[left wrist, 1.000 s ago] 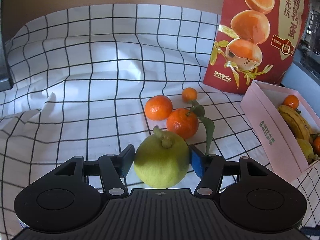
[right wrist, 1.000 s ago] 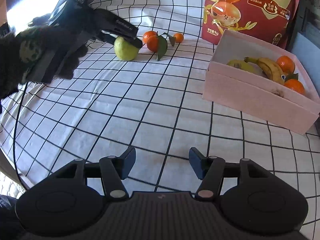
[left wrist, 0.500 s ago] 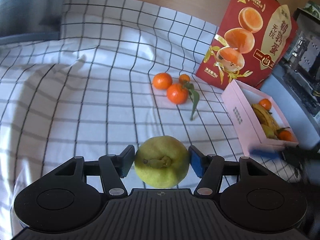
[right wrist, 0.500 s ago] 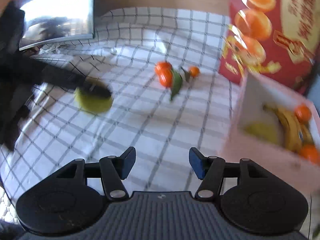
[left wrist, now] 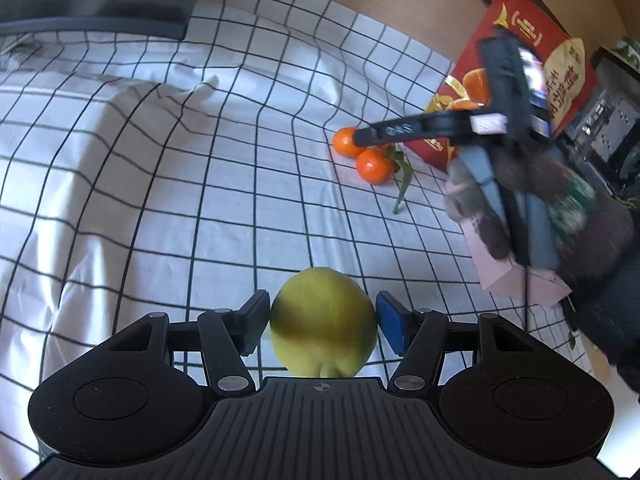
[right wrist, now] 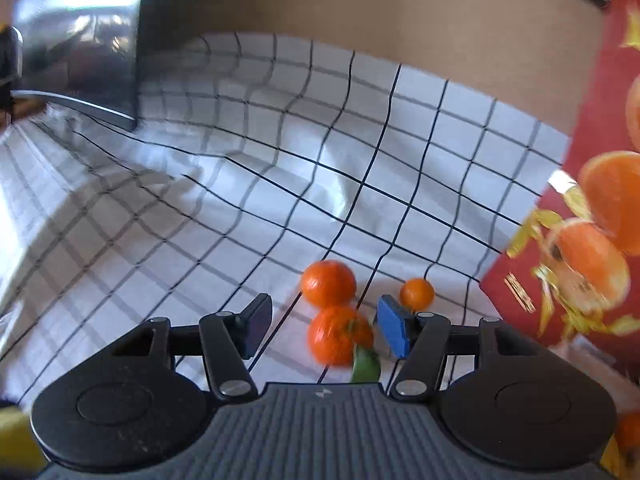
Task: Organize fruits
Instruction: 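Grasp a mandarin from the table with the right tool while the left tool holds the pear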
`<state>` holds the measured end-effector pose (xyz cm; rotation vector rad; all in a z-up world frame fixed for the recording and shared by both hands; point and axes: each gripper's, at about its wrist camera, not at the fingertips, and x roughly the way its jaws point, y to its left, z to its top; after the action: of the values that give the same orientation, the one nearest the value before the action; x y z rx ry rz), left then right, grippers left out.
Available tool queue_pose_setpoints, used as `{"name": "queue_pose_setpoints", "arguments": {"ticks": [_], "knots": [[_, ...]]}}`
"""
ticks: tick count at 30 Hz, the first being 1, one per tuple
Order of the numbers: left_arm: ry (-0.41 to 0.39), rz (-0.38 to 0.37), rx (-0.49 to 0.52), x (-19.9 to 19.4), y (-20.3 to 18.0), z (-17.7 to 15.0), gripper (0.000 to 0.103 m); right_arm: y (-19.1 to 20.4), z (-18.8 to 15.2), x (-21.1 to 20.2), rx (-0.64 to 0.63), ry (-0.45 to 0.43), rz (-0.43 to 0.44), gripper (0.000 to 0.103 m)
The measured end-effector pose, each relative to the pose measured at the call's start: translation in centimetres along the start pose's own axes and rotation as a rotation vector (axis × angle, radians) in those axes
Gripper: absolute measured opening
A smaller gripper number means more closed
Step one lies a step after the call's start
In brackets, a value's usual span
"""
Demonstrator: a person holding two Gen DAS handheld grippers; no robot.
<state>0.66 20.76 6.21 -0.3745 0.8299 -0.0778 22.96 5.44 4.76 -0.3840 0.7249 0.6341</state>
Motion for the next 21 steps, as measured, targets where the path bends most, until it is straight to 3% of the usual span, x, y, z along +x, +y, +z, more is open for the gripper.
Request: {"name": "queue_pose_setpoints", "arguments": {"ticks": [1, 3, 4, 5, 9, 13, 21], "knots": [[-0.005, 0.000, -0.009, -0.1, 0.2, -0.1, 0.061, 0.0, 0.6, 1.1, 0.003, 0.025, 0.006, 0.059], [-0.032, -0.031, -0.025, -0.5, 0.5, 0.0, 0.045, 0.0, 1.2, 3.0, 0.011, 0.062, 0.019, 0.059], [-0.045, -0.045, -0.031, -0.7, 0.5, 0.2, 0.019, 0.0, 1.4, 3.9, 0.014, 0.079, 0.019, 0.059], [-0.058, -0.041, -0.025, -1.0, 0.4, 0.5, 0.014, 0.1, 1.6, 4.7, 0.020, 0.091, 0.015, 0.057], [-0.058, 0.000, 0.050, -0.3, -0.4, 1.3, 0.015, 0.0, 2.0, 6.6, 0.046, 0.115, 0.007, 0.045], [-0.031, -0.006, 0.107, 0.3, -1.4, 1.0, 0.017, 0.1, 1.9, 6.8, 0.045, 0.117, 0.004, 0.043], [-0.028, -0.001, 0.156, 1.1, -2.4, 1.0, 0.022, -0.2, 1.2, 3.5, 0.064, 0.050, 0.065, 0.041]]}}
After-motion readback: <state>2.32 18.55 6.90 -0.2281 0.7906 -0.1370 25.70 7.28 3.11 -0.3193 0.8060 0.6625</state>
